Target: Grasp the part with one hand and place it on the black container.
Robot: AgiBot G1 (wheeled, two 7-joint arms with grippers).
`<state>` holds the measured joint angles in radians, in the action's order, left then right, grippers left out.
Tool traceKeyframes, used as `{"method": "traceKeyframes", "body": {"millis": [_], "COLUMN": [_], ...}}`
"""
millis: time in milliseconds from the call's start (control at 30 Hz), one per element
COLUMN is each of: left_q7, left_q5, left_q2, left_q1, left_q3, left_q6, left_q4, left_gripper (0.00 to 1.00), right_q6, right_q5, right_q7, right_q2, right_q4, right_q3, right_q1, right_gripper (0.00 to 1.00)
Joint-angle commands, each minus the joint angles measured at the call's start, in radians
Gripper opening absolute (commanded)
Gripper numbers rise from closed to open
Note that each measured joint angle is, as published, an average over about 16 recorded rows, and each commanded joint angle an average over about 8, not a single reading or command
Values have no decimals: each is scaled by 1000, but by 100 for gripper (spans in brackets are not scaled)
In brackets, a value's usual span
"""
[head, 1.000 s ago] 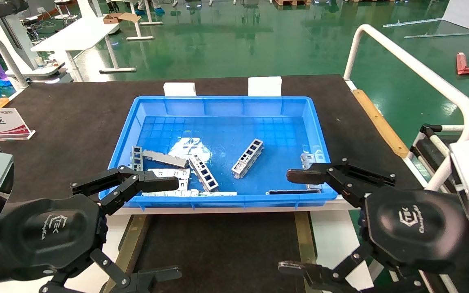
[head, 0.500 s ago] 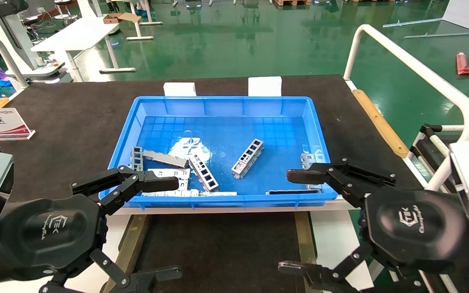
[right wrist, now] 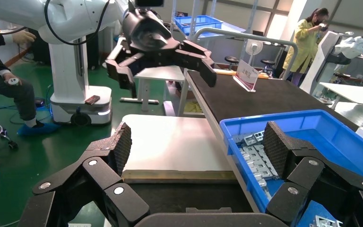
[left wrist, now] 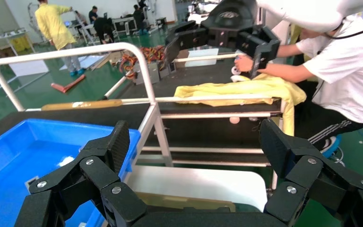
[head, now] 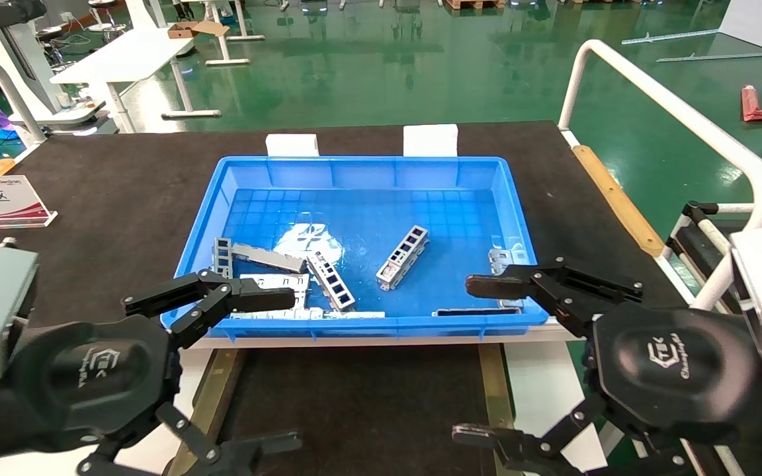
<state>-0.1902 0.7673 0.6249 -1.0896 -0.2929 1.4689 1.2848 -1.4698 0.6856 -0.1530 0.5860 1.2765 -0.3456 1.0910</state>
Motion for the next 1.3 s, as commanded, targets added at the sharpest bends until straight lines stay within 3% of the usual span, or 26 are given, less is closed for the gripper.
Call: {"method": "traceKeyframes", "body": {"millis": [33, 333, 667, 1033, 1300], "left_q7": [-1, -26, -76, -86, -58], "left_q5": [10, 101, 253, 458, 548], "left_q2": [3, 59, 178, 365, 509], "left_q1": [-3, -53, -132, -240, -325], "left_q3": [-3, -47, -125, -220, -263], "left_q6": [-7, -71, -190, -365, -465], "left_q4": [1, -12, -77, -268, -477], "left_gripper": [100, 100, 100, 100, 100], "right_q6": [0, 0, 0, 0, 0], "right_q5": [0, 0, 0, 0, 0], "right_q7": [0, 0, 0, 0, 0], "right_q2": [0, 0, 0, 0, 0], "right_q4": [0, 0, 0, 0, 0], "right_q3": [0, 0, 0, -1, -1], "right_q1": [0, 0, 0, 0, 0], "right_gripper": [100, 100, 100, 100, 100]}}
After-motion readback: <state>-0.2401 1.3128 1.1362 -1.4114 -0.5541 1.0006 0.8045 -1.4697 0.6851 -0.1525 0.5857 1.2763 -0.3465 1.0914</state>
